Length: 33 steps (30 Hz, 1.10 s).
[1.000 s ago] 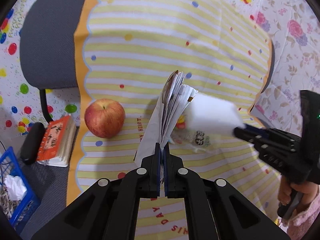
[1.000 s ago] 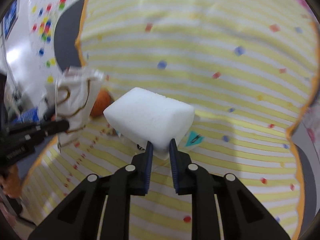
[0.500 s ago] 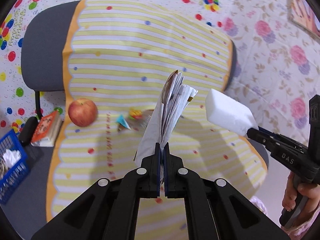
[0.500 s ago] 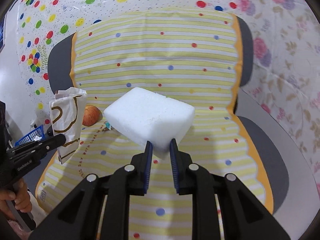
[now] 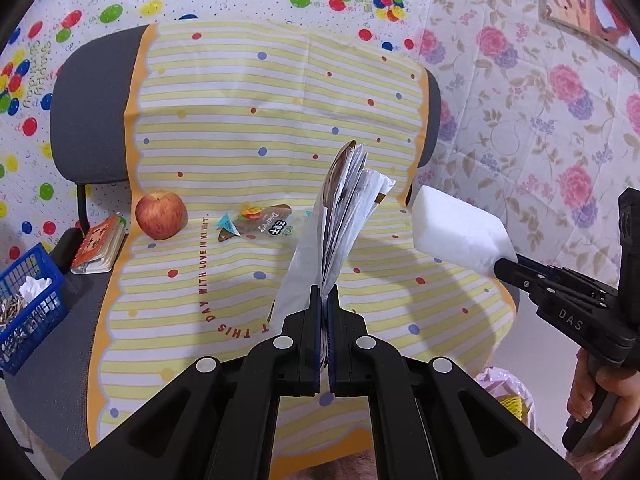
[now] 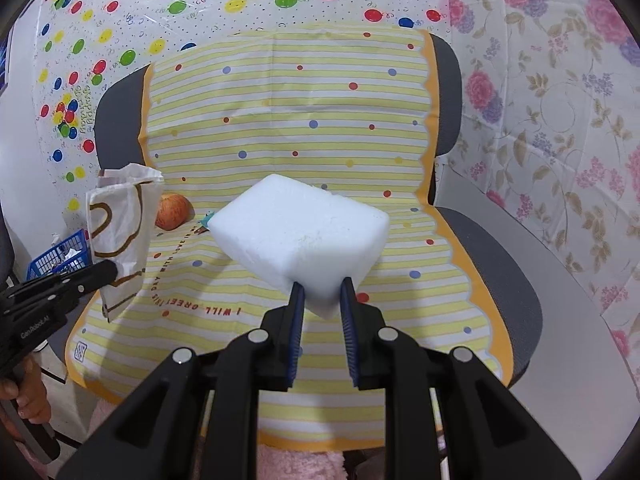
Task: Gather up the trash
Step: 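Carry the paper and foam block with both tools toward the wastebasket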
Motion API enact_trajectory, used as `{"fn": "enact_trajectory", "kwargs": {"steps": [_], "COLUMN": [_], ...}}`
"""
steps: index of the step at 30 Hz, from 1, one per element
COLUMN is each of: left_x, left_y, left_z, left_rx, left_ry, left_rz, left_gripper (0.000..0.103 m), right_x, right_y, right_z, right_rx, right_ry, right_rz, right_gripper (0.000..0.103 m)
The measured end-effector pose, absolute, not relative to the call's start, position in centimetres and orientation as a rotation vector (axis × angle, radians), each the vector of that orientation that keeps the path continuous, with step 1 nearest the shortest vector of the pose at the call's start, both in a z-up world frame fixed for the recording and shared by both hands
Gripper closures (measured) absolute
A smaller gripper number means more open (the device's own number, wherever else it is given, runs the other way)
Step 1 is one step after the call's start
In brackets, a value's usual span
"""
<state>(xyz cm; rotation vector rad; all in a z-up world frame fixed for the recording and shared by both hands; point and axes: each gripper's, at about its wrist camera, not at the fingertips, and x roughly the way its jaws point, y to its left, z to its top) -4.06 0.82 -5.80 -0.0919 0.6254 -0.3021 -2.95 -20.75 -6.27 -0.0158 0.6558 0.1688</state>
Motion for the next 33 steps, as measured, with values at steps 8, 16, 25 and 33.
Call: {"fn": "enact_trajectory", "kwargs": {"steps": [8, 16, 25, 33], "left_x": [-6.2, -8.0, -10.8, -12.5], "left_y": [-2.2, -8.4, -17.1, -22.2], "left_z": [-6.1, -7.4, -10.1, -12.7], "left_rx": [-0.07, -0.036, 0.031, 0.09], "left_ry": [0.615, 0.609, 0.644, 0.719], "left_rz": [-0.394, -0.591, -0.849, -0.972], "left_gripper": [0.1, 0.1, 0.1, 0.1], "right_x": [-7.5, -13.7, -20.8, -24.4], "right_y": [-24.3, -29.8, -35.4, -38.0], "right_z": [-6.9, -7.4, -8.9, -11.4], "right_rx": [-0.005, 0.03, 0.09, 0.144], "right_ry": [0.652, 0.647, 0.664, 0.726], "right_rz": [0.064, -0.148, -0.375, -0.478], "right_gripper": [0.084, 0.084, 0.083, 0.082]}}
